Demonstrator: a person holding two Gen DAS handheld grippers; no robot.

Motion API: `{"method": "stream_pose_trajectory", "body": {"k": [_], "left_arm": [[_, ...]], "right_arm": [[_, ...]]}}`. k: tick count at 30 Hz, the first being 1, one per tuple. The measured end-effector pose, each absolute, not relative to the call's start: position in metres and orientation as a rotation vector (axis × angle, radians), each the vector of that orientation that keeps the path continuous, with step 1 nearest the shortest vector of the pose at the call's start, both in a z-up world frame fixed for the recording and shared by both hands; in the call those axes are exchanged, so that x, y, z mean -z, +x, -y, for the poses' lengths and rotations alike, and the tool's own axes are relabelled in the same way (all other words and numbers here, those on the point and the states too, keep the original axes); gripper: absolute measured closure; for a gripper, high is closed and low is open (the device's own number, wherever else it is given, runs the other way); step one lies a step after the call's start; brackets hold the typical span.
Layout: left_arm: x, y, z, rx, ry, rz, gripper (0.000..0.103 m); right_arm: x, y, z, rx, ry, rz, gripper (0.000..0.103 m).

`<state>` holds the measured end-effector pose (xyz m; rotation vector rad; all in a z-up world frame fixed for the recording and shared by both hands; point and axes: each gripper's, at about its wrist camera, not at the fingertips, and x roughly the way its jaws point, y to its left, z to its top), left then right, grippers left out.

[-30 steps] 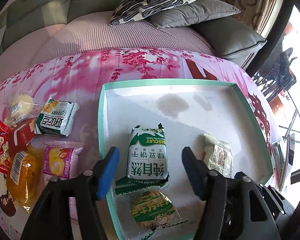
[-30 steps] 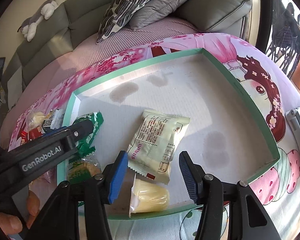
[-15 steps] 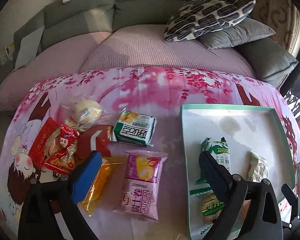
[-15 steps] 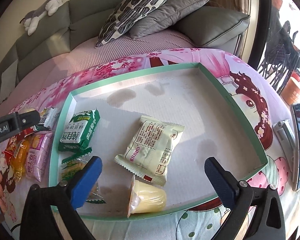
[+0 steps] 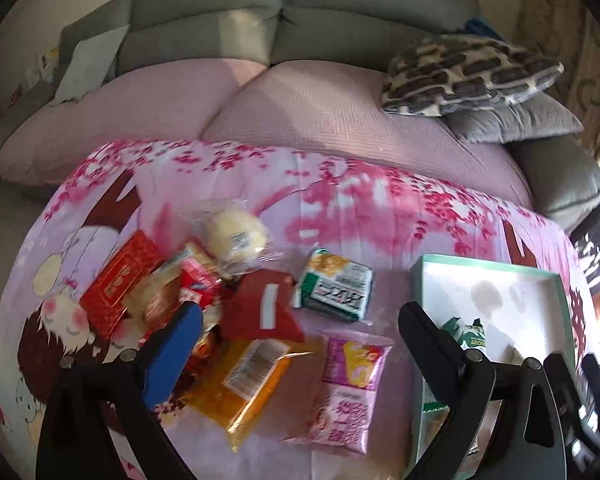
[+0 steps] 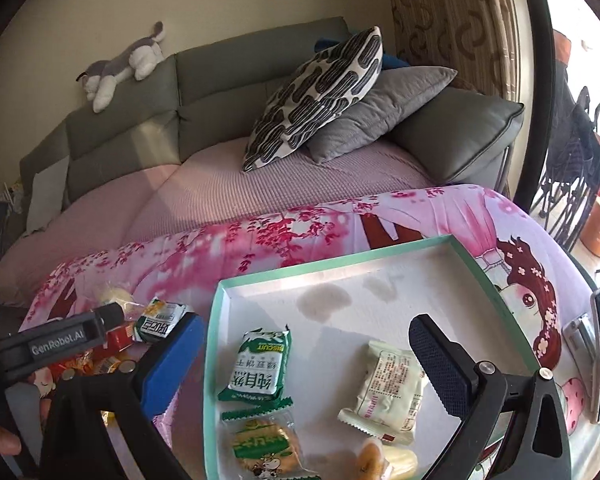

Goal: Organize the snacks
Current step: 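Move both tools back over the snack pile, then grasp the yellow cake bag with left tool while right tool grasps the pink Swiss roll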

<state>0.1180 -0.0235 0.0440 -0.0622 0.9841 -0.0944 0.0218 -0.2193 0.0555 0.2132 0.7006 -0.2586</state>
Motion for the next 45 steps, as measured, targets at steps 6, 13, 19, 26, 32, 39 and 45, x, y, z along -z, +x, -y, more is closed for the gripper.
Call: {"method": "stream_pose_trajectory", "body": {"k": [6, 13, 19, 26, 32, 39, 45], "left_arm": [[-0.040, 0.122, -0.014, 0.028, -0.113, -1.006, 0.004], [-0.028, 0.138, -0.036, 0.062, -0.168, -1.046, 0.004], [-0.031, 0.136, -0.044, 0.082, -0.158, -1.063, 0.004], [-0.027, 0.128, -0.058, 0.067, -0.120, -1.105, 0.004], [-0.005, 0.128, -0.062, 0.069, -0.206, -1.176, 0.005], [0.007, 0.123, -0.057, 0.115, -0.260, -1.231, 0.026], [0.008, 0.117, -0.038, 0.155, -0.192, -1.237, 0.030]], "right_arm": [[-0.046, 0.026, 0.187, 0.171, 0.149, -0.732, 0.000], [-0.039, 0.043, 0.160, 0.098, 0.125, -0.760, 0.000], [-0.038, 0.055, 0.130, -0.005, 0.095, -0.803, 0.000], [-0.030, 0.055, 0.097, -0.089, 0.084, -0.839, 0.000], [-0.004, 0.069, 0.091, -0.090, 0.081, -0.929, 0.011], [0.012, 0.074, 0.097, -0.067, 0.087, -0.994, 0.026], [0.017, 0.074, 0.100, -0.069, 0.104, -1.021, 0.037]]}}
